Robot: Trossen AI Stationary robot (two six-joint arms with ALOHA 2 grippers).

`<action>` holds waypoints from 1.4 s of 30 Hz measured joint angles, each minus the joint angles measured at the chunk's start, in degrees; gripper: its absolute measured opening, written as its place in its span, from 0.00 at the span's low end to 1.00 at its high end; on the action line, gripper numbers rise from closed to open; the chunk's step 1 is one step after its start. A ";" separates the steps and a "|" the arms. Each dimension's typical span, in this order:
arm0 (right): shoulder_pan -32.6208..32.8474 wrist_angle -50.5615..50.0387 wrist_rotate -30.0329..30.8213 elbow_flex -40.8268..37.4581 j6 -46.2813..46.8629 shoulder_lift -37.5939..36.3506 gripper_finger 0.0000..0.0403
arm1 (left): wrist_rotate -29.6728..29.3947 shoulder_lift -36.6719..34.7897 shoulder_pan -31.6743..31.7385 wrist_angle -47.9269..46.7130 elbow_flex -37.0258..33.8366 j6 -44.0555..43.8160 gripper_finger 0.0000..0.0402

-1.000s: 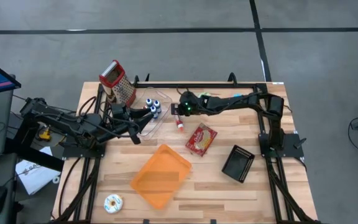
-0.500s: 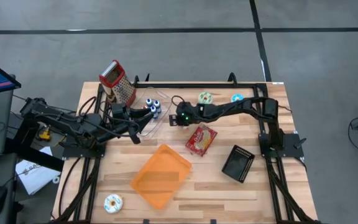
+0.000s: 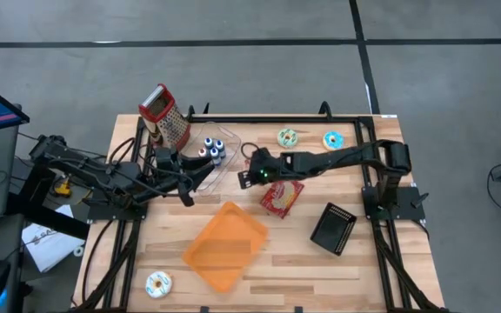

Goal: Pick & Place Food Item
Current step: Put the orange food coloring bottle into the transparent bin

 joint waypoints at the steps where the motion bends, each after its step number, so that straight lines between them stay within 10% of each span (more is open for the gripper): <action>1: -0.61 -0.38 -0.79 -0.02 -0.20 -0.16 0.01 | -0.01 0.00 0.00 0.05 0.00 -0.06 0.37; 17: -5.73 -9.08 -2.80 -0.06 0.92 0.37 0.63 | 0.48 0.00 -0.35 0.02 0.00 0.57 0.37; 42: -6.56 -8.66 -3.27 -0.10 0.34 7.50 0.56 | 0.46 0.00 -0.35 0.15 0.00 1.13 0.37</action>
